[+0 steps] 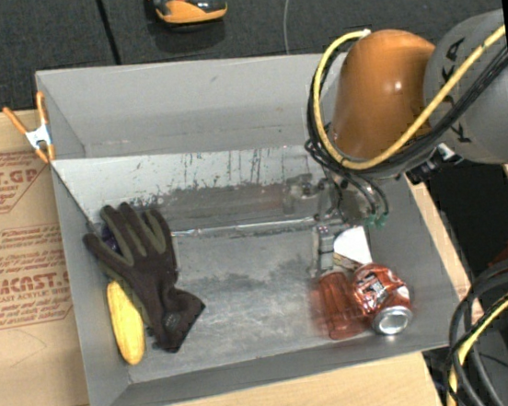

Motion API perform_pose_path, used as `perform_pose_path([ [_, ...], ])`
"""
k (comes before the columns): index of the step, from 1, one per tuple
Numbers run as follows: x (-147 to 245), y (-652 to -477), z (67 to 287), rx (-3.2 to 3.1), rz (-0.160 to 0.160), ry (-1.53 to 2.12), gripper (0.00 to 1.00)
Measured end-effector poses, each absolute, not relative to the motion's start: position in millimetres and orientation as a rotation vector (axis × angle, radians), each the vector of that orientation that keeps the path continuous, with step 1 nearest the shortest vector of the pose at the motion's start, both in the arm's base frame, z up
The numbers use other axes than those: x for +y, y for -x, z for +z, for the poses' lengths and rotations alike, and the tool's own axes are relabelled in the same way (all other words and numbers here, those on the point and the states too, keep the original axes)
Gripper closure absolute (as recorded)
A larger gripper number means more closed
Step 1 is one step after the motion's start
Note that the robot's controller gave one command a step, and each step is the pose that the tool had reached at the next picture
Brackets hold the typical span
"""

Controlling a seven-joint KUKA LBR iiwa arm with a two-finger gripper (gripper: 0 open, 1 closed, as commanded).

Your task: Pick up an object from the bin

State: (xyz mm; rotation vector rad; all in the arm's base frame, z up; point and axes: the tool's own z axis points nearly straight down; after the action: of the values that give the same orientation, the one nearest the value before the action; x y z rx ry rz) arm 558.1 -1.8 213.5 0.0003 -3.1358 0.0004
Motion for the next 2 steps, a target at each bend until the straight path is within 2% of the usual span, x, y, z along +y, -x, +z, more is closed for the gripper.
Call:
perform_pose_path([
  [1,-1.8,-559.7,218.1,-3.144,0.000,0.000,0.00],
  [2,-42.1,-529.4,202.5,-3.143,-0.001,-0.093,0.00],
])
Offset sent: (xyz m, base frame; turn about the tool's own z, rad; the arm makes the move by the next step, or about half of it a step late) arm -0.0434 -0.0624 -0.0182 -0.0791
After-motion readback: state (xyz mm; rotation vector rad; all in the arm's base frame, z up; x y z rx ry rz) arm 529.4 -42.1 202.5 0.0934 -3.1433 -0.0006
